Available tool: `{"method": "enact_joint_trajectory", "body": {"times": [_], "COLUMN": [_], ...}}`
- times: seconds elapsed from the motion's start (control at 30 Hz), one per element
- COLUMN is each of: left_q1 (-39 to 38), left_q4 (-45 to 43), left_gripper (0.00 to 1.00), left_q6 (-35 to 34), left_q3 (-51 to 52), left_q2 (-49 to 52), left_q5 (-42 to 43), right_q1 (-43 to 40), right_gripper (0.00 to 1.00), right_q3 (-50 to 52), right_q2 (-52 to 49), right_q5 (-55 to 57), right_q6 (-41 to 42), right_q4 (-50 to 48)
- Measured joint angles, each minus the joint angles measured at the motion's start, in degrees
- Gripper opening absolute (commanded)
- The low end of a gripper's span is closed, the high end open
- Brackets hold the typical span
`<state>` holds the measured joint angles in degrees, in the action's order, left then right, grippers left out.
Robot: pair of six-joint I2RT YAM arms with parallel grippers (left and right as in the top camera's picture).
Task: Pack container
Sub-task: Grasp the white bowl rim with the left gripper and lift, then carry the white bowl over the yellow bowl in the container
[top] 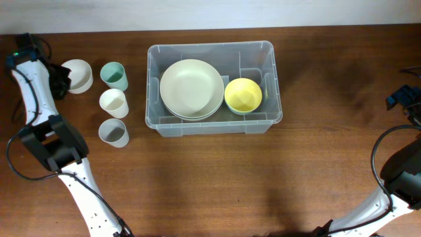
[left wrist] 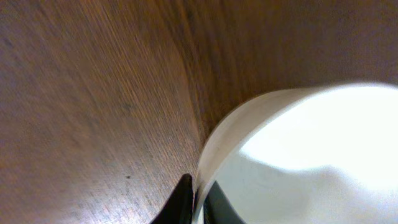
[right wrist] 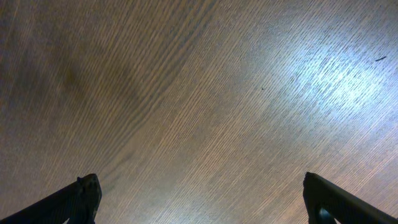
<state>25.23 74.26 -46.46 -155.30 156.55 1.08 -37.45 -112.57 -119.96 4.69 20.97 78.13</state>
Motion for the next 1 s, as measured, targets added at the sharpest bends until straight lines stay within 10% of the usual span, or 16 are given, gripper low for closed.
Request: {"method": "enact_joint_trajectory", "body": {"times": [0.53,1.0], "left_q1": [0.9,-20.72], "left_q4": [9.44,6.88], "left_gripper": [0.01,0.01], "left_q6": [2.14,22.12], "left_q3": [-23.71,-23.87], "left_q2": [-2.43,-16.04], "left_q5": [4.85,16.37], "right_q1": [0.0,0.0], "right_gripper": [0.99,0.99], "right_q3": [0.0,0.0], "right_q2": [0.0,0.0], "right_q5": [0.0,0.0], "right_q6": [0.04,0.04], "right_q4": [0.0,0.0]}}
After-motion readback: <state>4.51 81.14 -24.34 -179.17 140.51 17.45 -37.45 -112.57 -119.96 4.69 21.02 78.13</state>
